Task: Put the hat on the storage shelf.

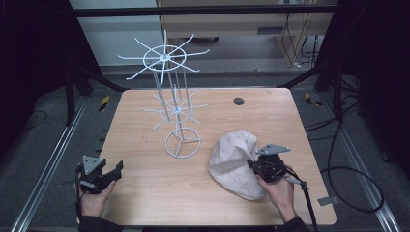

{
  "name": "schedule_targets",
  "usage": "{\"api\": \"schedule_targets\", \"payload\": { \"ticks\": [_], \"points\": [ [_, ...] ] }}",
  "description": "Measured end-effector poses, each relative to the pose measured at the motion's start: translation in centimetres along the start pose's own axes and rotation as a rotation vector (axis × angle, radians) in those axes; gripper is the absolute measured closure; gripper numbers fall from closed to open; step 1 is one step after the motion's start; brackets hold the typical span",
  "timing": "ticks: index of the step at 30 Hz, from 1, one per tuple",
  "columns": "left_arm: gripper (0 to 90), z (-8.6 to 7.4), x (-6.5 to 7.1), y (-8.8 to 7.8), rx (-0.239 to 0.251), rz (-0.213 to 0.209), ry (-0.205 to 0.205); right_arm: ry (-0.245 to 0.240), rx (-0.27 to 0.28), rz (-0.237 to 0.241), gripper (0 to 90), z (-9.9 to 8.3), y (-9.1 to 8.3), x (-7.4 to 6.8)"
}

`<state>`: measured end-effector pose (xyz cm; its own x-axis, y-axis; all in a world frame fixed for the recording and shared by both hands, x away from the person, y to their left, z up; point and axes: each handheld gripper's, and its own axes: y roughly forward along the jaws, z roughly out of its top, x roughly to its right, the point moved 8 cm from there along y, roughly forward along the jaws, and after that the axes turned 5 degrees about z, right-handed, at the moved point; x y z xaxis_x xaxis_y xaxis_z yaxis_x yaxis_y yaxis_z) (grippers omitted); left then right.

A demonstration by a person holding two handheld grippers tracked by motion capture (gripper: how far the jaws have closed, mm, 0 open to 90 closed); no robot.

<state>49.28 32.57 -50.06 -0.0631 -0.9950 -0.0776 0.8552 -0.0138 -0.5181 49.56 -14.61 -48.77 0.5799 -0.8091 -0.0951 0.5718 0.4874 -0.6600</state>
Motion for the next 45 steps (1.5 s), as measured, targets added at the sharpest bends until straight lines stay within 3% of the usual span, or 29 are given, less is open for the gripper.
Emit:
{"api": "schedule_targets", "payload": {
  "ticks": [4,13,17,34,45],
  "points": [
    [35.6,0.0,0.0,0.1,-0.001,0.0,-0.001,-0.007,0.049,0.002,88.3,0.7,-0.8,-0.1],
    [35.7,0.0,0.0,0.1,-0.001,0.0,-0.003,-0.013,0.252,0.028,88.3,3.5,-4.1,-0.8],
    [35.7,0.0,0.0,0.1,-0.002,-0.002,-0.001,-0.023,0.306,0.028,88.3,4.4,-5.2,-1.1],
    [35.8,0.0,0.0,0.0,-0.001,-0.001,0.001,-0.037,0.459,0.0,88.4,6.1,-9.2,-0.7],
    [35.8,-0.1,0.0,0.0,-0.002,-0.002,0.0,-0.067,0.601,-0.008,88.4,7.7,-12.1,-1.1]
  ]
}}
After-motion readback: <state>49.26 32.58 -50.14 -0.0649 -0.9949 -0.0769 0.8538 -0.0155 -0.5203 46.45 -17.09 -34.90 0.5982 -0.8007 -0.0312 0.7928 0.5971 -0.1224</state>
